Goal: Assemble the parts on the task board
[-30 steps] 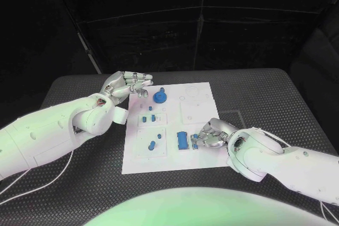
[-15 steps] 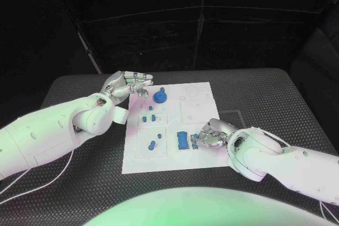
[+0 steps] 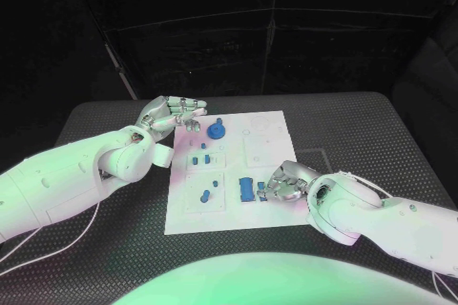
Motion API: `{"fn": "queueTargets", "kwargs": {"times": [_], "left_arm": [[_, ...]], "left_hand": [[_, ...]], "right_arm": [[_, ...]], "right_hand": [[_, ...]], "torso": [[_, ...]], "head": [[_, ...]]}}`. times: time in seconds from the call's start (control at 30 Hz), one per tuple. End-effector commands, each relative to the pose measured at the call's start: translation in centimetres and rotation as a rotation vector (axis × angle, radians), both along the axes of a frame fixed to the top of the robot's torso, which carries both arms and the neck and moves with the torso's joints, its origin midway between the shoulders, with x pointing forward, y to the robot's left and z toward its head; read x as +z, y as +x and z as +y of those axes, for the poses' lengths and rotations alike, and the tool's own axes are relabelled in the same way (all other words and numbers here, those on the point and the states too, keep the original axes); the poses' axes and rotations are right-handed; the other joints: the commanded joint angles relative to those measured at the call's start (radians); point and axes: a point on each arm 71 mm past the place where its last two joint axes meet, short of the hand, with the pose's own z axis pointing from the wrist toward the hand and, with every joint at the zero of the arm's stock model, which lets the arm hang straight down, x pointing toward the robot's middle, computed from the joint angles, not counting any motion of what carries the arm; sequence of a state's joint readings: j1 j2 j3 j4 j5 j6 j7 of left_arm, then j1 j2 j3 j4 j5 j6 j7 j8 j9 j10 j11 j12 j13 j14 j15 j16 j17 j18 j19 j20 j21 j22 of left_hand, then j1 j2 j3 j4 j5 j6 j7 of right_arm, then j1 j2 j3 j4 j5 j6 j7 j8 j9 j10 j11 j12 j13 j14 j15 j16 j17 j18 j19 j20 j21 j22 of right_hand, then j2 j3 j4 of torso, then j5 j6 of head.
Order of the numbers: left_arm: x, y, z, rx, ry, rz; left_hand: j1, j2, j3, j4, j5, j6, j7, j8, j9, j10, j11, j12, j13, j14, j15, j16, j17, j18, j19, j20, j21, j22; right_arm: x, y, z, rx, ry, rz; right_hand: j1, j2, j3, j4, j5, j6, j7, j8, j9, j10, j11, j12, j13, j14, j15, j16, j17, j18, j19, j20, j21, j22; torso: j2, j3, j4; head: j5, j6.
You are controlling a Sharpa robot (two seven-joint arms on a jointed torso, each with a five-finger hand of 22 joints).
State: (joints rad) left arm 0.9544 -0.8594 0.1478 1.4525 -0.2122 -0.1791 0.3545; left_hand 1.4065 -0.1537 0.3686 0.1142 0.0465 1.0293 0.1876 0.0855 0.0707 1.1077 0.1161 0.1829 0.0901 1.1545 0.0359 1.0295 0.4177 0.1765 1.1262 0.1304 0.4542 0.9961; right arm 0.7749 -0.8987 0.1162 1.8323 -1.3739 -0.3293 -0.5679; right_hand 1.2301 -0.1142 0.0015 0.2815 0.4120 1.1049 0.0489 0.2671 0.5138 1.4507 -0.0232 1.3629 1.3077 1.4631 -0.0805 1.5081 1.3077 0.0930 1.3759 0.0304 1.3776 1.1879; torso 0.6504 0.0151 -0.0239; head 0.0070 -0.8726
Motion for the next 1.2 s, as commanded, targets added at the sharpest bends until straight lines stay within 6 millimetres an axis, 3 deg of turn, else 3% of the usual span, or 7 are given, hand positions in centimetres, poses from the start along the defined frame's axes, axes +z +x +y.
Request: {"fn": "queueTargets", "kwargs": {"times": [0.03, 0.2, 0.43, 0.63, 0.8, 0.97, 1.2], "left_arm": [[0.1, 0.0, -0.1, -0.01, -0.009, -0.001], [0.1, 0.0, -0.1, -0.01, -0.009, 0.0], [0.1, 0.0, -0.1, -0.011, -0.008, 0.002], [0.1, 0.0, -0.1, -0.01, -0.008, 0.003], [0.1, 0.0, -0.1, -0.011, -0.007, 0.003], [0.1, 0.0, -0.1, -0.011, -0.008, 0.003], [0.1, 0.0, 0.0, -0.01, -0.007, 0.003]], "left_hand": [[0.002, 0.012, -0.006, 0.001, 0.003, -0.004, -0.001, 0.006, 0.001, -0.006, 0.0, 0.004, 0.001, -0.005, 0.0, -0.004, 0.0, 0.005, 0.0, 0.007, -0.003, -0.001], [0.004, 0.012, -0.007, 0.0, 0.003, -0.005, -0.001, 0.006, 0.001, -0.008, 0.0, 0.005, 0.001, -0.005, 0.0, -0.004, 0.0, 0.005, 0.001, 0.007, -0.004, -0.002], [0.004, 0.012, -0.007, 0.0, 0.003, -0.005, -0.001, 0.006, 0.001, -0.008, 0.0, 0.005, 0.001, -0.005, 0.0, -0.004, 0.0, 0.005, 0.001, 0.007, -0.004, -0.002], [0.004, 0.012, -0.007, 0.0, 0.003, -0.005, -0.001, 0.006, 0.001, -0.008, 0.0, 0.005, 0.001, -0.005, 0.0, -0.004, 0.0, 0.005, 0.001, 0.007, -0.004, -0.002], [0.004, 0.012, -0.007, 0.0, 0.003, -0.005, -0.001, 0.006, 0.001, -0.008, 0.0, 0.005, 0.001, -0.005, 0.0, -0.004, 0.0, 0.005, 0.001, 0.007, -0.004, -0.002], [0.004, 0.012, -0.007, 0.0, 0.003, -0.005, -0.001, 0.006, 0.001, -0.008, 0.0, 0.005, 0.001, -0.005, 0.0, -0.004, 0.0, 0.005, 0.001, 0.007, -0.004, -0.002], [0.004, 0.012, -0.007, 0.0, 0.003, -0.005, -0.001, 0.006, 0.001, -0.008, 0.0, 0.005, 0.001, -0.005, 0.0, -0.004, 0.0, 0.005, 0.001, 0.007, -0.004, -0.002]], "right_arm": [[0.2, -0.2, 0.6, 0.043, 0.008, -0.009], [0.3, -0.2, 0.5, 0.041, 0.006, -0.013], [0.4, -0.1, 0.2, 0.026, 0.015, -0.03], [0.6, -0.1, -0.3, 0.029, 0.026, -0.052], [0.5, 0.0, -0.9, 0.042, 0.024, -0.059], [0.4, 0.1, -1.0, 0.057, 0.018, -0.064], [0.5, 0.2, -0.7, 0.064, 0.01, -0.086]], "right_hand": [[-0.009, 0.004, -0.005, 0.001, -0.005, -0.002, 0.003, -0.002, 0.002, 0.003, 0.002, -0.002, 0.067, 0.086, -0.003, 0.005, 0.155, -0.016, 0.004, -0.001, 0.0, 0.001], [-0.01, 0.007, -0.014, 0.002, -0.019, -0.002, 0.003, -0.002, 0.002, 0.003, 0.002, -0.002, 0.067, 0.086, -0.002, 0.005, 0.155, -0.016, 0.004, -0.001, 0.0, 0.001], [-0.043, 0.029, -0.067, 0.007, -0.133, -0.005, 0.004, -0.004, 0.006, 0.002, 0.004, -0.003, 0.067, 0.086, -0.001, 0.003, 0.153, -0.015, 0.002, 0.001, -0.003, -0.002], [-0.027, 0.038, -0.087, 0.001, -0.168, -0.009, 0.006, -0.006, 0.008, 0.002, 0.005, -0.002, 0.068, 0.085, 0.0, 0.002, 0.152, -0.015, 0.0, 0.002, -0.005, -0.004], [0.098, 0.05, -0.076, -0.069, -0.266, -0.014, 0.007, -0.007, 0.011, -0.001, 0.005, -0.003, 0.068, 0.085, 0.0, 0.002, 0.151, -0.014, -0.002, 0.002, -0.007, -0.007], [0.166, 0.061, -0.072, -0.116, -0.331, -0.013, 0.008, -0.007, 0.011, -0.002, 0.006, -0.003, 0.068, 0.085, 0.001, 0.003, 0.153, -0.014, -0.004, 0.002, -0.009, -0.008], [0.192, 0.071, -0.075, -0.14, -0.333, -0.007, 0.007, -0.007, 0.011, -0.001, 0.005, -0.001, 0.071, 0.086, 0.001, 0.004, 0.155, -0.014, -0.003, 0.003, -0.009, -0.006]], "torso": [[0.0, -0.0002, 0.0001], [0.0, -0.0004, 0.0005], [0.0, -0.0002, 0.0], [0.0, 0.0001, -0.0007], [0.0, -0.0001, -0.0004], [0.0, -0.0004, 0.0006], [0.0, -0.0009, 0.0007]], "head": [[0.0, 0.0], [0.0, 0.0], [0.001, 0.0], [0.002, 0.0], [0.001, 0.0], [0.0, 0.0], [0.0, 0.0]]}}
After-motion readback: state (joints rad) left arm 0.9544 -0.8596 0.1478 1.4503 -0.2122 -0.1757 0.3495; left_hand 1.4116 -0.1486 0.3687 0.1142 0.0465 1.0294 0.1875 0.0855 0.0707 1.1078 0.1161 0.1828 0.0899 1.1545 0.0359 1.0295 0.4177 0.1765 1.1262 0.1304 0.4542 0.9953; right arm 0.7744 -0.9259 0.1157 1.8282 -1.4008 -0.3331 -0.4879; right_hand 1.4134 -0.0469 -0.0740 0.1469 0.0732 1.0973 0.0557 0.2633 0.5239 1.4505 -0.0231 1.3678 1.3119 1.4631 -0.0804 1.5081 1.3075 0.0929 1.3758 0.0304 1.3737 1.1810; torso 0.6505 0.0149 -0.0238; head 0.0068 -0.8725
